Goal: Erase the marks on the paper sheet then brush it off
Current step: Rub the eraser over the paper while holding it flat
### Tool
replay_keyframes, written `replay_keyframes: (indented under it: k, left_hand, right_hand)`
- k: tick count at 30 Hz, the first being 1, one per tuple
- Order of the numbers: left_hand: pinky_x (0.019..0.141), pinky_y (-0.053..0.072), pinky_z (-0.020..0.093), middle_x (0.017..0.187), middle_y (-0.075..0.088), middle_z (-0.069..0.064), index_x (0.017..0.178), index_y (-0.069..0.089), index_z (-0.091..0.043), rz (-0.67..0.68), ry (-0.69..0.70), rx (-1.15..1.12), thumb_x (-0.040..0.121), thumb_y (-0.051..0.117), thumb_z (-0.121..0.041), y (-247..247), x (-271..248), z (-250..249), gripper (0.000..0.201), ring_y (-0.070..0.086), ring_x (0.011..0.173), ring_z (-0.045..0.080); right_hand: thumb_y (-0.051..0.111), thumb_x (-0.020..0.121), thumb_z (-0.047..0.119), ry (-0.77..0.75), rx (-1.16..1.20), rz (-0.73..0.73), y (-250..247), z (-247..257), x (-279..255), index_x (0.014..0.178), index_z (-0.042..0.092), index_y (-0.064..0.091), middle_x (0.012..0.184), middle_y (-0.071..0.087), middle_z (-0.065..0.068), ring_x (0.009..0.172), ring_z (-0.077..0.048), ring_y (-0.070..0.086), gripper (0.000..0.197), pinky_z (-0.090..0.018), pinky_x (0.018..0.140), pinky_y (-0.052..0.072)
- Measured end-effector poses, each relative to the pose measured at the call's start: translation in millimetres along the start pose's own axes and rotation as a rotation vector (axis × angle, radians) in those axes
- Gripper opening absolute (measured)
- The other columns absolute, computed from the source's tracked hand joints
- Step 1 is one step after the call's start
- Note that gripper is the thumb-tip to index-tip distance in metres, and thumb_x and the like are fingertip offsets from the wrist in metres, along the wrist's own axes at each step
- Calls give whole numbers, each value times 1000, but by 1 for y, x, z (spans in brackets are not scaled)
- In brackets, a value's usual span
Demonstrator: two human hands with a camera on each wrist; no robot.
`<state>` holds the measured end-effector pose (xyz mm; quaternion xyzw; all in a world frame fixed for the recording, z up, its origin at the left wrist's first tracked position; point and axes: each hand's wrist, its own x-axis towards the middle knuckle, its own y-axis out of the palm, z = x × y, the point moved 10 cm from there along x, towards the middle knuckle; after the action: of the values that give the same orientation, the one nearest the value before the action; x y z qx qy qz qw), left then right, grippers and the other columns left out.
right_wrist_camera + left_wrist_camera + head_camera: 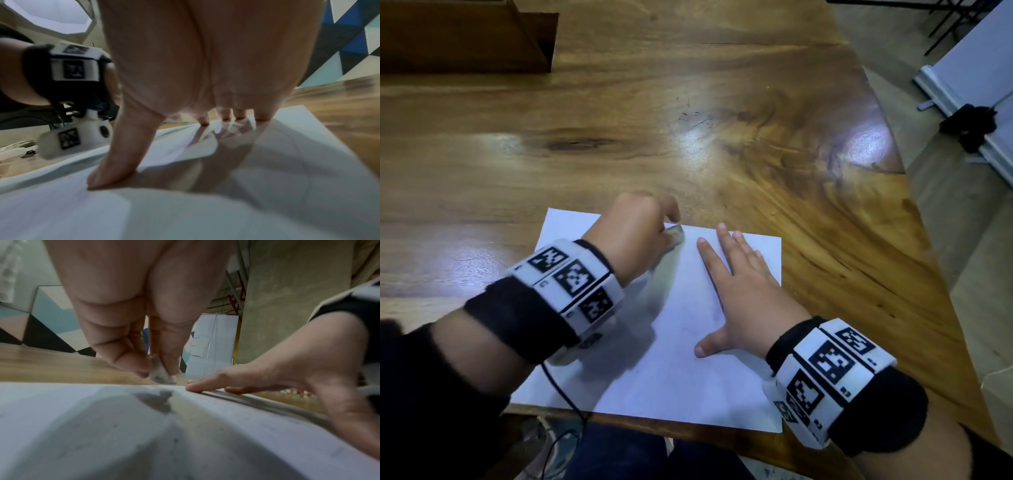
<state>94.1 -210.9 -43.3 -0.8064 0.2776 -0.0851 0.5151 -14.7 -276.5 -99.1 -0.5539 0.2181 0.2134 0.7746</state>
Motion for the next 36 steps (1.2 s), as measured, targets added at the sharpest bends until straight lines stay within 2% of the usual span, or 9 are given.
replay_keyframes:
  k: [6,9,14,18,21,23,26,30,36]
  left_hand:
    - [61,33,25,75,54,4,80,65,-10,115,65,17,77,64,-16,15,-11,-2,7,51,71,23]
    - [54,33,20,66,54,-5,78,67,-16,230,86,-2,74,68,-21,23,-17,1,7,49,63,11]
    - [64,30,24,77,56,6,82,64,-11,27,19,-29,77,66,-18,5,7,9,10,48,69,21]
    - [57,35,26,75,61,9,73,63,-13,140,67,-21,77,65,-17,19,-17,8,6,54,67,22]
    - [50,33,9,70,64,6,75,64,-15,211,53,-20,75,67,-20,21,-16,11,6,49,60,2]
    - [51,33,15,72,62,7,79,64,-11,136,18,-50,76,67,-19,13,0,13,9,49,59,10]
    - [65,32,25,81,54,9,81,59,-7,50,5,-37,80,61,-15,10,7,9,8,48,73,23]
    - [67,35,27,79,56,8,80,57,-8,101,41,-61,81,59,-15,20,-6,0,8,53,78,26]
    - [68,33,26,83,50,5,80,59,-8,84,54,-46,80,60,-13,18,7,-7,5,46,75,21]
  right_hand:
    - [79,63,54,3,-7,-14,0,-1,2,146,24,-24,149,-40,-2,138,-20,-34,135,-35,116,-13]
    - [79,63,54,-1,-4,-30,-1,0,1,147,24,-23,150,-38,-2,139,-20,-33,136,-36,116,-12]
    - [79,63,54,3,-11,-25,0,0,1,146,23,-24,149,-40,-2,138,-20,-34,136,-36,116,-13]
    - [80,63,53,3,-3,-26,0,0,2,146,24,-24,149,-40,-2,138,-20,-34,136,-35,115,-14]
    - [79,63,53,0,-5,-27,0,0,2,146,24,-25,148,-40,-2,138,-20,-35,136,-35,114,-15]
    - [79,63,53,3,-11,-26,0,0,2,146,24,-25,148,-41,-2,138,-20,-35,136,-36,115,-15]
    - [79,63,54,5,-14,-29,0,-1,3,146,24,-24,149,-40,-2,138,-20,-34,137,-36,114,-15]
    - [79,62,54,0,-13,-38,0,0,3,146,23,-24,149,-39,-3,138,-21,-33,137,-36,115,-14]
    - [81,61,54,3,-15,-43,0,0,3,147,23,-23,150,-38,-3,139,-21,-32,138,-36,115,-14]
